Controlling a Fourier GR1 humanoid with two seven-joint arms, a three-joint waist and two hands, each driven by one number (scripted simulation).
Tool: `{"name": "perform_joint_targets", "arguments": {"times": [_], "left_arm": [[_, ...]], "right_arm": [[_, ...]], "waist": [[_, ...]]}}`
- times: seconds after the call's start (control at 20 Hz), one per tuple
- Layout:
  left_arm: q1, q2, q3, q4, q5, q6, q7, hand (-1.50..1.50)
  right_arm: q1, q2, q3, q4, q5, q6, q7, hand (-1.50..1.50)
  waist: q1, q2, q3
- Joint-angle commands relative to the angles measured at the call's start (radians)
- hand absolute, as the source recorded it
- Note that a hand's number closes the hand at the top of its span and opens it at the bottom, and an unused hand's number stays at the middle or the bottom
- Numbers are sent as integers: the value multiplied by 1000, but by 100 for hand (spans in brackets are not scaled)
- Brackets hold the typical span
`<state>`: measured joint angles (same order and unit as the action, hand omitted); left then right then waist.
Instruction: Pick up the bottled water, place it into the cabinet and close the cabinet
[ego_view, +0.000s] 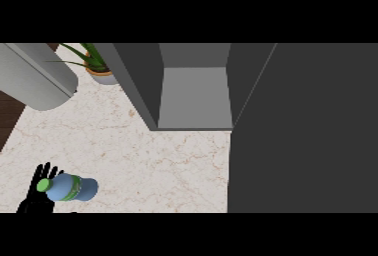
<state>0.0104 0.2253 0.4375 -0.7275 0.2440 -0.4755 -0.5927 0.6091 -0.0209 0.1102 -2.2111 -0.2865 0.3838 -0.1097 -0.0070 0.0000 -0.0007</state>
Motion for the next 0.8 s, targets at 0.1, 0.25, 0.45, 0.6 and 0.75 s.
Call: {"name": "perform_joint_targets", "arguments": {"times": [0.1,0.25,0.45,0.6,0.75], "left_arm": [[-98,-13,-18,180,-29,2,-102,-150],[-121,9,-8,220,-7,-42,-98,-150],[-111,-29,-25,194,16,-88,-77,-150],[-168,-23,-13,242,35,-106,-56,-150],[-137,-17,-24,243,31,-147,-79,-150]], "right_arm": [[39,15,39,29,40,23,-46,-150],[14,20,109,56,113,-46,-71,-150],[-56,20,47,28,37,-49,32,-150],[47,10,59,-7,17,-8,-19,-150],[32,20,79,75,80,-7,-85,-150]], "waist": [[-4,0,0],[-4,1,-1],[6,2,0],[-12,1,-1],[-5,0,-1]]}}
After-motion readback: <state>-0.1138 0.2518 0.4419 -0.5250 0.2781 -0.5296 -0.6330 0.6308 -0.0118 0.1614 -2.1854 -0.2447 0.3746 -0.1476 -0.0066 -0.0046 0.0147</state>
